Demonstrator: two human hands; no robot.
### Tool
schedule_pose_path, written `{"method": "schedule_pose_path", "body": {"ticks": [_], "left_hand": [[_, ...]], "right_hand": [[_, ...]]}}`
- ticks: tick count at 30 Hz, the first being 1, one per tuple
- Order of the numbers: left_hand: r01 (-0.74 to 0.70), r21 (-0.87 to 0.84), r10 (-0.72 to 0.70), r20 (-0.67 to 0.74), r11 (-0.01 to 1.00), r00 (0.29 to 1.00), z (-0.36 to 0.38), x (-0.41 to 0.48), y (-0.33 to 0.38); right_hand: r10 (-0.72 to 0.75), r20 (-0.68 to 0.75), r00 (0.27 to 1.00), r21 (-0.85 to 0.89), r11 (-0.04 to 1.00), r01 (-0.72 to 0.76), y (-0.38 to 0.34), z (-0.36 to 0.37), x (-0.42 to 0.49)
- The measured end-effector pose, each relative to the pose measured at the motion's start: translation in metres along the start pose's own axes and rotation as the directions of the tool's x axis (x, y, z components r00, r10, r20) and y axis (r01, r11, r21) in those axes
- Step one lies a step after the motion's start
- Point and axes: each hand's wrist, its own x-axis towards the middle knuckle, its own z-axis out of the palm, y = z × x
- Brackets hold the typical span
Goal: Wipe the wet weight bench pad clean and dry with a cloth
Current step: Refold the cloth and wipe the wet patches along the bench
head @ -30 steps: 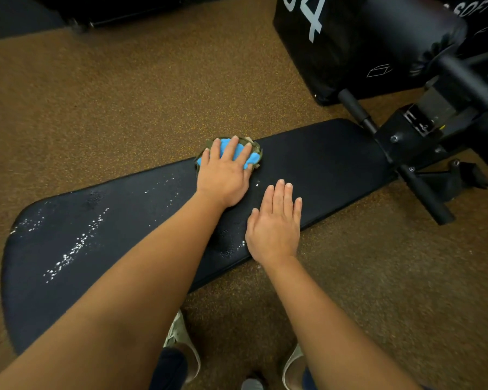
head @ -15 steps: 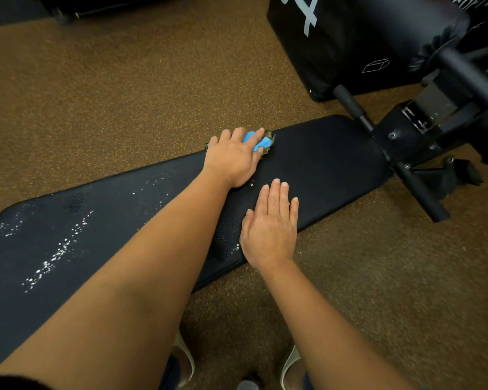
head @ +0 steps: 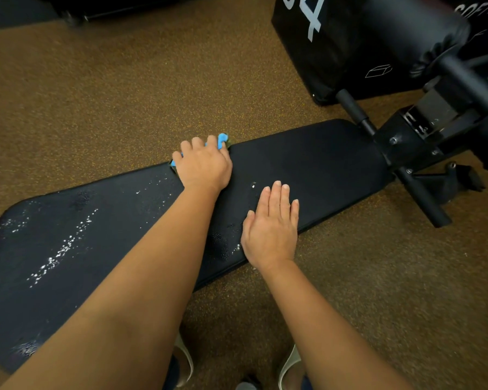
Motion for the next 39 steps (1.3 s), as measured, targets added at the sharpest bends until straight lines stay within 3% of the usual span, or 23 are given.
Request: {"method": "schedule_pose_path", "body": {"ticks": [3,7,9,17,20,23,29,33,35,39], "left_hand": [[-0.034,-0.008,0.034,-0.001,0.999,0.999,0.001,-0.004,0.011],[-0.287,-0.022,0.287,0.034,0.958,0.957,0.003,-0.007,0.009],[-0.347,-0.016,0.347,0.044,0.938,0.937,0.002,-0.003,-0.002],[-0.138,-0.044,0.139,0.022,0.989,0.99,0.0,-0.015,-0.03],[-0.264,-0.063,0.269,0.066,0.962,0.961,0.001,-0.025,-0.028],[-0.454,-0.083,0.46,0.078,0.887,0.884,-0.006,-0.026,-0.05],[-0.312,-0.031,0.314,0.088,0.949,0.945,-0.006,-0.036,-0.033],[-0.577,-0.062,0.579,0.133,0.815,0.804,-0.01,-0.049,-0.039],[-0.622,-0.047,0.622,0.145,0.781,0.77,-0.012,-0.048,-0.047],[-0.44,-0.055,0.443,0.128,0.896,0.887,-0.009,-0.059,-0.026]], "right_hand": [[-0.001,0.014,1.0,0.0,1.0,0.001,0.0,0.001,0.0],[0.003,0.007,1.0,-0.008,1.0,-0.003,-0.001,0.001,0.0],[0.004,0.003,1.0,-0.013,1.0,-0.004,-0.002,0.001,0.0],[0.013,0.046,0.999,-0.007,1.0,-0.012,-0.002,-0.003,0.0],[0.021,0.039,0.999,0.002,1.0,-0.021,-0.003,-0.002,0.0],[0.021,0.02,1.0,0.005,1.0,-0.021,-0.002,-0.002,0.0],[0.054,0.007,0.998,-0.003,0.999,-0.054,-0.003,-0.001,-0.002],[0.062,0.019,0.998,-0.001,0.998,-0.062,-0.003,-0.002,-0.003],[0.058,0.019,0.998,-0.006,0.998,-0.058,-0.002,-0.003,-0.003],[0.074,0.021,0.997,0.002,0.997,-0.074,-0.002,-0.003,-0.004]]}}
